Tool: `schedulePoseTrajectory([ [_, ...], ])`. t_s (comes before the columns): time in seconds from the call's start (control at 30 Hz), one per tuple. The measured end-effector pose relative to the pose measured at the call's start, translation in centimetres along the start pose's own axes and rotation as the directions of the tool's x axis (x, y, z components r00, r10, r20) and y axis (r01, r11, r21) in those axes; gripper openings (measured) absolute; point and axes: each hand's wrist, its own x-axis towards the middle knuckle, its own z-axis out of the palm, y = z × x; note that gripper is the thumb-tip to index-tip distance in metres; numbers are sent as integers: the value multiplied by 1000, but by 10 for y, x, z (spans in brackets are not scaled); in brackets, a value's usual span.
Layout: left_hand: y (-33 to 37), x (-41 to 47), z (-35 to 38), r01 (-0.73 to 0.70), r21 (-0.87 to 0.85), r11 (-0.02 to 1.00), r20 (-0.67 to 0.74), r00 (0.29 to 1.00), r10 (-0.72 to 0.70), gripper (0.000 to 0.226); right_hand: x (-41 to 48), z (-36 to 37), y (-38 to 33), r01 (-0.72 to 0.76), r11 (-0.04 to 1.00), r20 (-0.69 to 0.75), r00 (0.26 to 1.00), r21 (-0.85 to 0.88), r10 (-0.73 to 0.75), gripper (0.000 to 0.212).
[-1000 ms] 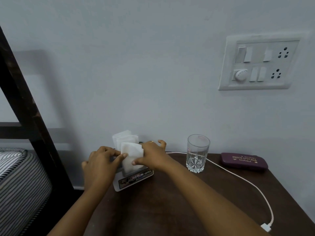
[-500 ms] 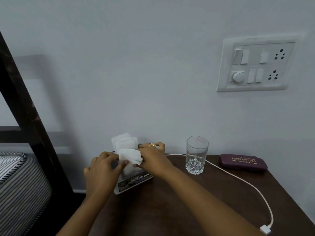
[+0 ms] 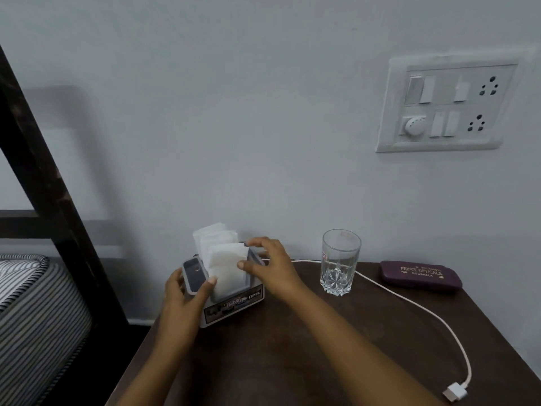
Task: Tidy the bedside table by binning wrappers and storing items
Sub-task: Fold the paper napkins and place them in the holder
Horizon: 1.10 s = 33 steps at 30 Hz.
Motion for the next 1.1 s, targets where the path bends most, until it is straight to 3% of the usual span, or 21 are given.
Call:
schedulePoseTrajectory([
  [0.1, 0, 4, 1, -68, 20, 997, 80, 995, 66, 46, 4, 6, 0, 34, 998, 53, 998, -61, -31, 38],
  [0.3, 3, 4, -1, -93, -14, 996, 205, 974, 94, 41, 12, 14, -3, 55, 948, 2, 998, -314, -57, 33],
  [0.43, 3, 4, -2, -88, -58, 994, 205, 974, 98, 40, 4, 11, -7, 39, 993, -83, 995, -108, -48, 36],
  [0.57, -4, 2, -5, -66, -126, 990, 188, 978, 89, 41, -22, 9, -4, -67, 996, -179, 981, 54, 76, 59],
  [0.67, -5, -2, -4, -86, -178, 980, 189, 975, 120, 53, -50, 17, 10, -121, 989, -118, 984, 85, 131, 80],
  [0.73, -8, -4, -3, -77, -224, 972, 180, 976, 119, 64, -64, 25, 19, -136, 985, -69, 987, 103, 143, 75],
  [0.87, -17, -5, 4, -65, -276, 959, 137, 985, 106, 46, -72, 44, 24, -125, 978, -162, 975, 164, 152, 61],
  [1.0, -24, 2, 8, -39, -302, 953, 108, 991, 75, 37, -75, 54, 19, -153, 980, -247, 952, 125, 180, 89],
  [1.1, -26, 2, 13, -27, -320, 947, 81, 995, 55, 33, -74, 55, 24, -145, 988, -261, 953, 61, 156, 63],
])
